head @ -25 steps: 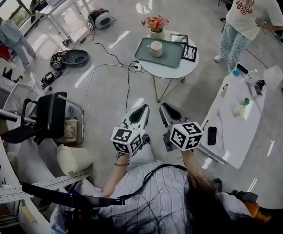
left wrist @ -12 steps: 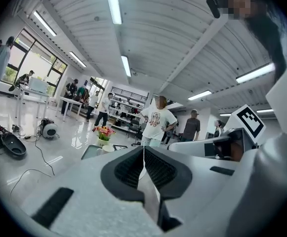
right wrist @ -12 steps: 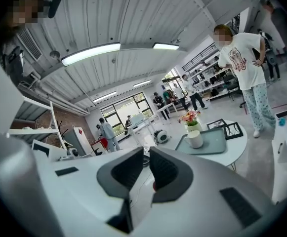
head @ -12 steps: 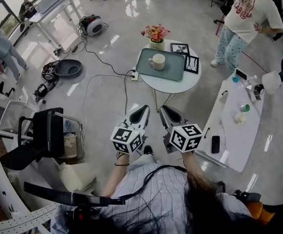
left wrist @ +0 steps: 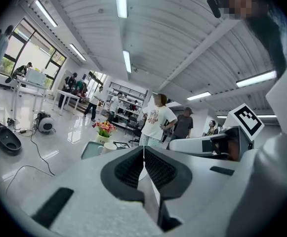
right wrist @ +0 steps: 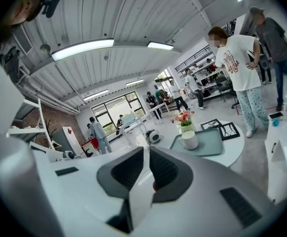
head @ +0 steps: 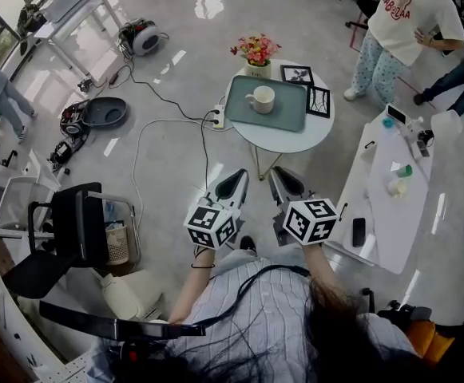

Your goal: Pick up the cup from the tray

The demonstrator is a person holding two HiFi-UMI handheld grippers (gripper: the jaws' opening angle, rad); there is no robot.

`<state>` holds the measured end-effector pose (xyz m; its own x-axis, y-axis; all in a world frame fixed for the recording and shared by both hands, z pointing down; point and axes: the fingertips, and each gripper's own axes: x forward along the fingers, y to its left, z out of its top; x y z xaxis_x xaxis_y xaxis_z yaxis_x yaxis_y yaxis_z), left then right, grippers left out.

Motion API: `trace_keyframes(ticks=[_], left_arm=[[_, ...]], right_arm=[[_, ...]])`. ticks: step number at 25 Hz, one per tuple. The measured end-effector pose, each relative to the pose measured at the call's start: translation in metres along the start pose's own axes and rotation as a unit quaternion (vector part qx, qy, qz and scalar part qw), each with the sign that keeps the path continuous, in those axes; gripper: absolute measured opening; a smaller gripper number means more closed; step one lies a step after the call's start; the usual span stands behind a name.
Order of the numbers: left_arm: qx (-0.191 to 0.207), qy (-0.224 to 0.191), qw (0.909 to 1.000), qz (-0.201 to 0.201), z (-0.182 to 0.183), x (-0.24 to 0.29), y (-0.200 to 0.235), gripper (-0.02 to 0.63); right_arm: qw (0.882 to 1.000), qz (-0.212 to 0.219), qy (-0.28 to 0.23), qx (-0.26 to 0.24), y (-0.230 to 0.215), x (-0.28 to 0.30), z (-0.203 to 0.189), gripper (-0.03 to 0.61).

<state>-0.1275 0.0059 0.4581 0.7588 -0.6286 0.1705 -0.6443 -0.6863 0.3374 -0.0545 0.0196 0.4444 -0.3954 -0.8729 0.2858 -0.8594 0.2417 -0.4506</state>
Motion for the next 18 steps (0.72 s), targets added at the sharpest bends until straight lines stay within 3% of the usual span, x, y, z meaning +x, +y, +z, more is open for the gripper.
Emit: trace_keyframes(ticks=[10, 18], left_arm=[[-0.003, 0.009, 1.0000, 0.001, 0.003, 0.020, 0.022, 0.014], [-0.007, 0.022, 0.9997, 0.009, 0.007, 0.065, 0.045, 0.014]], right_arm=[[1.000, 0.004, 0.019, -0.010, -0.009, 0.034, 0.000, 0.054], [0.999, 0.004, 0.034, -0.019, -0.044, 0.073, 0.018, 0.054]])
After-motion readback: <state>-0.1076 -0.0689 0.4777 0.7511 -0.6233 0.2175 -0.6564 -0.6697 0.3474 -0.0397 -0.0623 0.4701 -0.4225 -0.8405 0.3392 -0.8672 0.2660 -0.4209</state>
